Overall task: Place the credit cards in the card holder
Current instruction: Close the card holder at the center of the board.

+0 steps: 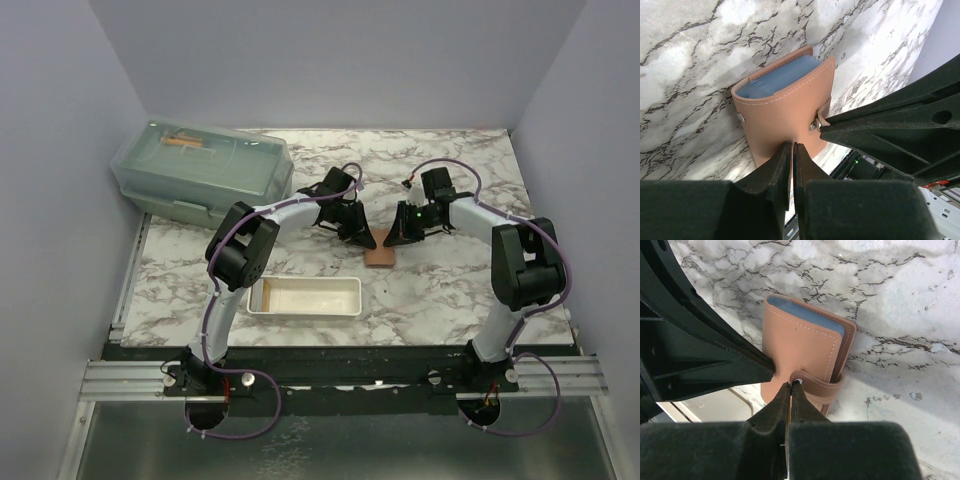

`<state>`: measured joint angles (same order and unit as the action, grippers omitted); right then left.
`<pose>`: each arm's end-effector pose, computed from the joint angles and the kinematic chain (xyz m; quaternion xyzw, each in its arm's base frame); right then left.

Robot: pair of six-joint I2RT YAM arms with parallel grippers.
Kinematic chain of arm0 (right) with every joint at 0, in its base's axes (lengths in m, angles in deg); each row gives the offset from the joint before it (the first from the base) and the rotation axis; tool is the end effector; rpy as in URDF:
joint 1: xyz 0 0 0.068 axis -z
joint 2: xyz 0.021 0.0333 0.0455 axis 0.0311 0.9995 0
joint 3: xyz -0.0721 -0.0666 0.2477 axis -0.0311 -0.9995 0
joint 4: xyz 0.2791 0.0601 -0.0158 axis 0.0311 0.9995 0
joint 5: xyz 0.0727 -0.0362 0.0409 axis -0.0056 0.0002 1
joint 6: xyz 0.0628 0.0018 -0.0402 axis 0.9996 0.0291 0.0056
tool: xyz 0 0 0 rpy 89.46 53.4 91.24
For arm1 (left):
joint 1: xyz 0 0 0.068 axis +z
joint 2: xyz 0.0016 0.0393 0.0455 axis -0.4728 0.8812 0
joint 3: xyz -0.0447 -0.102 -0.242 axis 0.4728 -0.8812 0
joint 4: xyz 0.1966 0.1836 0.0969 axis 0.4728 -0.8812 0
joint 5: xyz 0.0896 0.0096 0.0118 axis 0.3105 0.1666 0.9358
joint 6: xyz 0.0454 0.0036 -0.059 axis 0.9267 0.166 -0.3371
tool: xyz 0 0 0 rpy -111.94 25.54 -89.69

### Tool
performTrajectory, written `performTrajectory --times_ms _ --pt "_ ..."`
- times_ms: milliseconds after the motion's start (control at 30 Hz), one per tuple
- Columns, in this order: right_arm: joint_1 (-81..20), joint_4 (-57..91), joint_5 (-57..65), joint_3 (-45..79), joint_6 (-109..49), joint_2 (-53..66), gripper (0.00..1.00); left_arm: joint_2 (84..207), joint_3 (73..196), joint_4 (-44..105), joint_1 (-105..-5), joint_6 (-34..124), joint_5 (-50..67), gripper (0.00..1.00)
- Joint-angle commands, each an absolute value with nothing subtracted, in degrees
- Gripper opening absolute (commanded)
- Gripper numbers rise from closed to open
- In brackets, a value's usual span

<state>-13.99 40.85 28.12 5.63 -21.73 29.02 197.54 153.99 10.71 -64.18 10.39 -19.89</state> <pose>0.3673 0.1129 0.1251 -0.0395 0.9386 0.3085 0.1490 0.3871 -0.3272 0.1092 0.0192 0.9062 -0.4216 0.0273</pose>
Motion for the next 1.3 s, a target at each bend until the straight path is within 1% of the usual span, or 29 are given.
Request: performTrajectory --times_ms 0,233,433,733,900,1167,1267 --pt "-13.9 41.5 30.5 5.1 -23.5 32.0 0.00 199.8 153.8 9.9 -65.1 11.5 -19.5 0.12" --pt "-13.9 41.9 31.1 6.0 -23.9 33.3 0.00 199.7 153.8 9.9 -65.1 11.4 -19.6 0.12" --pt "-13.9 43.7 29.8 6.5 -24.9 33.6 0.00 200.0 154.0 9.9 -65.1 11.3 -19.7 0.13" --pt "-15.5 47.4 26.0 8.7 -25.8 37.2 0.00 200.1 154.1 9.9 -65.1 11.3 -19.6 0.13" --pt "-16.1 49.6 23.4 9.9 -26.0 38.6 0.00 200.1 154.0 9.9 -65.1 11.4 -19.5 0.13" --pt "-18.4 52.6 16.0 10.9 -25.8 39.3 0.00 200.4 153.9 9.9 -65.1 11.3 -19.5 0.13" --pt "-18.2 49.5 19.8 10.2 -24.2 37.2 0.00 200.4 153.9 9.9 -65.1 11.2 -19.6 0.13"
